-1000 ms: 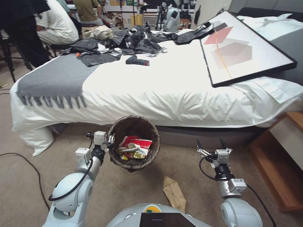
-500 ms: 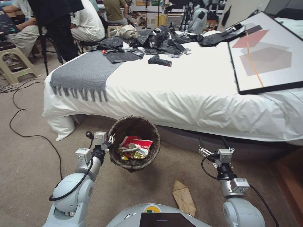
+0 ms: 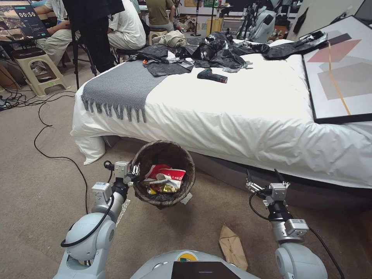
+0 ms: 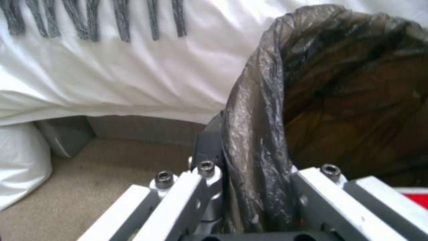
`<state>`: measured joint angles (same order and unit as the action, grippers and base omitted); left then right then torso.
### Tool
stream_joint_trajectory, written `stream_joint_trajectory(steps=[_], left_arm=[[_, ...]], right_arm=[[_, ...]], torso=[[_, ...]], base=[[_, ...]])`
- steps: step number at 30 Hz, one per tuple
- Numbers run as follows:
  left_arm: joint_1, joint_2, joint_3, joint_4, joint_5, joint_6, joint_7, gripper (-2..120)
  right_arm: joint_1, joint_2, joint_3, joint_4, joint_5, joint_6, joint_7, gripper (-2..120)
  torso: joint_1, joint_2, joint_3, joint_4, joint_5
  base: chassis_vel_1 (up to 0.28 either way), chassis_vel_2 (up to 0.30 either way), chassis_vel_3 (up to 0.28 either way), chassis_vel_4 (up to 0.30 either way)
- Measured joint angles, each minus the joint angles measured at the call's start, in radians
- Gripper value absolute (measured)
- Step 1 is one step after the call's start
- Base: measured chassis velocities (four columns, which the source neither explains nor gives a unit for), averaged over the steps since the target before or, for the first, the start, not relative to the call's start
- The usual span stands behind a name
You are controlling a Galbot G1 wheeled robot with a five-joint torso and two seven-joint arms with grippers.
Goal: Pick up the trash bin, then pick up the garbage from the floor and place it into the trash bin.
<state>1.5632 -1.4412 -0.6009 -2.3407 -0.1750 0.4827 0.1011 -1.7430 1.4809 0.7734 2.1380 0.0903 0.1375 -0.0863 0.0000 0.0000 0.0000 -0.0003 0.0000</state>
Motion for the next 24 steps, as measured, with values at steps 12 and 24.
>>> stream_joint_trajectory(steps=[12, 24], left_arm=[[0.003, 0.001, -0.009, 0.000, 0.000, 0.005, -0.003, 7], [0.001, 0.000, -0.008, -0.001, -0.001, 0.011, -0.005, 7]], right_arm=[[-0.004, 0.000, 0.004, 0.006, 0.003, -0.013, -0.003, 100], [-0.007, -0.002, 0.008, 0.008, 0.001, -0.016, -0.004, 100]], torso=[[0.000, 0.000, 0.000, 0.0003, 0.0000], [0.000, 0.000, 0.000, 0.0003, 0.0000]], base=[[0.000, 0.000, 0.000, 0.000], [0.000, 0.000, 0.000, 0.000]])
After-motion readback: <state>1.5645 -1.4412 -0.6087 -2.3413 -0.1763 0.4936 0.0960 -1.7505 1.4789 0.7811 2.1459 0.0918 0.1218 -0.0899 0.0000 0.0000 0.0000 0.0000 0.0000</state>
